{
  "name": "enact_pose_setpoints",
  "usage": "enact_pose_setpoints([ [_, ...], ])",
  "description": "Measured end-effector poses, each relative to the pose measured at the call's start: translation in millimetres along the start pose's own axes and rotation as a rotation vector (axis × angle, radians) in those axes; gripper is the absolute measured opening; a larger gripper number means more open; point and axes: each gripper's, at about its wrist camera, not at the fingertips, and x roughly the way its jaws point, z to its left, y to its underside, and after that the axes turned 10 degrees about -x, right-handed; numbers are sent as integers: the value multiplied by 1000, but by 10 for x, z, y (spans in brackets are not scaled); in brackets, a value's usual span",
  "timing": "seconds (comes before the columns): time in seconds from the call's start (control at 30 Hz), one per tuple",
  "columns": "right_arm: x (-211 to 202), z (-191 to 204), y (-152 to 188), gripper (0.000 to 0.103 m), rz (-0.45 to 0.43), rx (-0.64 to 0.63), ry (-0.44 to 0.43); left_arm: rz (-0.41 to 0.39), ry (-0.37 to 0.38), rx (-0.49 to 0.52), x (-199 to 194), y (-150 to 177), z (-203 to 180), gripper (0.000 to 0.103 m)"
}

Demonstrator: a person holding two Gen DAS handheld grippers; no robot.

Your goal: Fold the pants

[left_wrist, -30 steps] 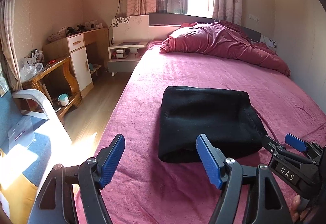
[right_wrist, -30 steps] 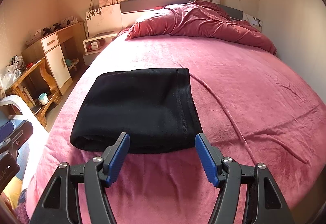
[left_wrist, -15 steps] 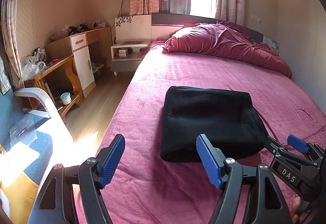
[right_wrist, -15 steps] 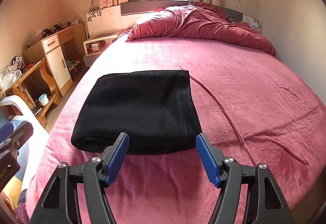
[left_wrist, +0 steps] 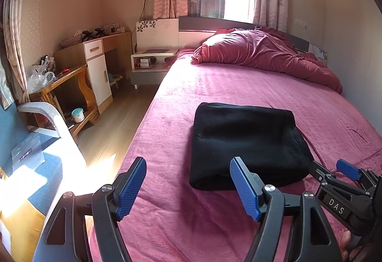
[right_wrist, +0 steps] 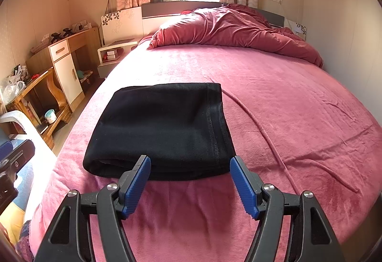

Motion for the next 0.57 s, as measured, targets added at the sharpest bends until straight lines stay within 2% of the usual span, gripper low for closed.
enact_pose_setpoints([
  [0.37,48,-27,26,70,16,-3,0,14,9,4,-20,28,-33,74],
  [0.5,80,-64,47,70,24,0,-2,-18,1,7,-51,26,-27,73],
  [0.57,97,-83,64,70,30,5,-2,-10,15,2,-45,24,-25,72],
])
